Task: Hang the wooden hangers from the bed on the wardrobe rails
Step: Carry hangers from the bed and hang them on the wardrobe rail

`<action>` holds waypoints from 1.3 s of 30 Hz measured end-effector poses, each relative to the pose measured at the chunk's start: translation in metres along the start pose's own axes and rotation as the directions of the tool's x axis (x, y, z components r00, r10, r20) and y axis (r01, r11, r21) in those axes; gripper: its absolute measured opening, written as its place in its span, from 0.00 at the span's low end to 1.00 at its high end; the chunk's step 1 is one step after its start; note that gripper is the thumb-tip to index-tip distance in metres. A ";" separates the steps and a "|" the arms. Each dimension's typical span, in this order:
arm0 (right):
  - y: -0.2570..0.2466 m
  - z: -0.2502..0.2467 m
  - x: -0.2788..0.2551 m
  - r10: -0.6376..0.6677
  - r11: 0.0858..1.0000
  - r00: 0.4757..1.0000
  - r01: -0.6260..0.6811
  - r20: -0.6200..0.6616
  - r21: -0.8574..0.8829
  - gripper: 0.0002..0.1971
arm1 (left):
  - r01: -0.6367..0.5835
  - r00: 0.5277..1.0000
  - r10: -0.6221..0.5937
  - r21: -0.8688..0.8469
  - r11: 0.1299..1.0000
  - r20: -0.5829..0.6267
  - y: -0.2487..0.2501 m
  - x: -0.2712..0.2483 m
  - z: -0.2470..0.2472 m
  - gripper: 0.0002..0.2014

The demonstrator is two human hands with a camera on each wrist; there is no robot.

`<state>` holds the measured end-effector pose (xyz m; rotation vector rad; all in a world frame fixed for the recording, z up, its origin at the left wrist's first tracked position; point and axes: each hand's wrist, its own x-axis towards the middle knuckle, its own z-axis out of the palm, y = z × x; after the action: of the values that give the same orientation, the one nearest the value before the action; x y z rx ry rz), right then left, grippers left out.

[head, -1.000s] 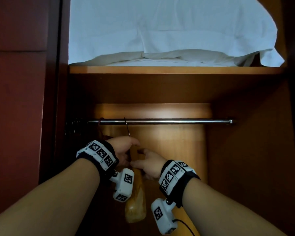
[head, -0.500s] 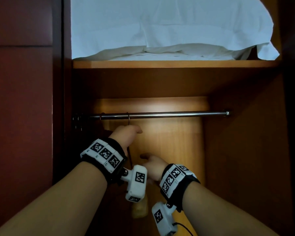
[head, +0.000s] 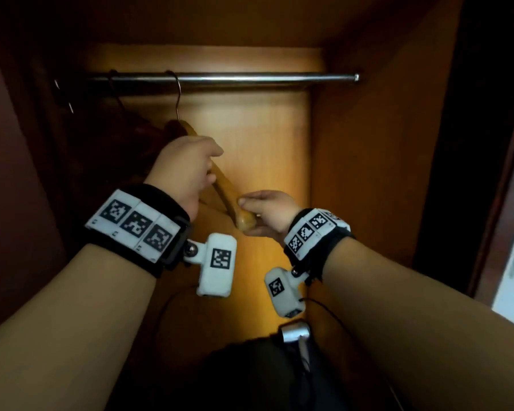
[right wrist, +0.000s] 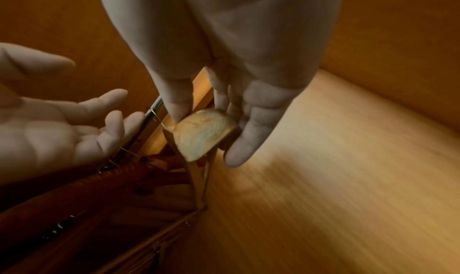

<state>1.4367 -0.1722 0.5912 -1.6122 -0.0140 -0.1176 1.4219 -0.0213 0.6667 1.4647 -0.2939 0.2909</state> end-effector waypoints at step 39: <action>0.164 -0.295 -0.752 0.371 0.921 0.022 0.119 -0.928 0.371 0.13 | 0.556 0.025 -0.332 0.263 0.789 0.943 -0.090 -0.577 0.368 0.07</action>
<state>0.6827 -0.4264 0.3762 -0.7874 1.2231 -1.0887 0.9118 -0.4039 0.4022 1.2656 -0.8373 -1.3333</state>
